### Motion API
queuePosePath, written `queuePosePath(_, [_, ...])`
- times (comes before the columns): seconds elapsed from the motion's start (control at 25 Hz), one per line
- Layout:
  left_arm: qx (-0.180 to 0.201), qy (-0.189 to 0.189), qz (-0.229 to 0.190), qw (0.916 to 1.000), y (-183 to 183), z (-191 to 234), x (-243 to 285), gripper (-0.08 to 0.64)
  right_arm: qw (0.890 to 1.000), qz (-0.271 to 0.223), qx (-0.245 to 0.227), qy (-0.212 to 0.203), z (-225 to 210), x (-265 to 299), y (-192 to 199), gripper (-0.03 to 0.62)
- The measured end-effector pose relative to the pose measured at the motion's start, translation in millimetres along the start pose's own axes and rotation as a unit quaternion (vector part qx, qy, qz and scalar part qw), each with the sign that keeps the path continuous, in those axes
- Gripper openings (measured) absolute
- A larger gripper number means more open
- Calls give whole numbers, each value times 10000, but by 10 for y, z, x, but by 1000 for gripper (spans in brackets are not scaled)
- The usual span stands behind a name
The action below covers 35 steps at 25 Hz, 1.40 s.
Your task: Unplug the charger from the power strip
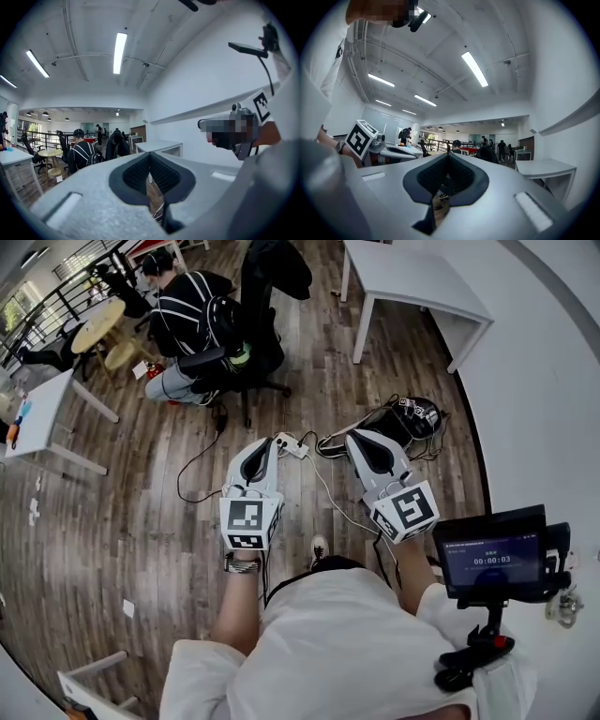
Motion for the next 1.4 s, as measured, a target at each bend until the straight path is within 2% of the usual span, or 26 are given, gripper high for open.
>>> queuePosePath(0.28, [-53,-168,75,9998,50,72,394,3,9995,106,295,-26,-429,227,213,2])
queuePosePath(0.6, [-94,-121,261,9995,177,145,678,2,9993,210,300,-45,-645,416,356,2])
queuePosePath(0.8, [-163,-107,343,9992,354,462,1150,2,9987,328,381,50,-936,871,612,2])
queuePosePath(1.2, [-111,154,366,9991,378,569,1463,3,9982,300,368,357,-1115,1057,618,2])
queuePosePath(1.4, [-187,251,390,9988,396,914,1792,2,9971,433,450,429,-1262,1486,679,2])
Point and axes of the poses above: the fingertips, and each gripper's own axes: x forward along the fingers, z to its left, y out of its underside, the point moved 1 cm from there along -x, backward along the fingers, and after that the axes turned 5 degrees about y, right-handed, at the moved point
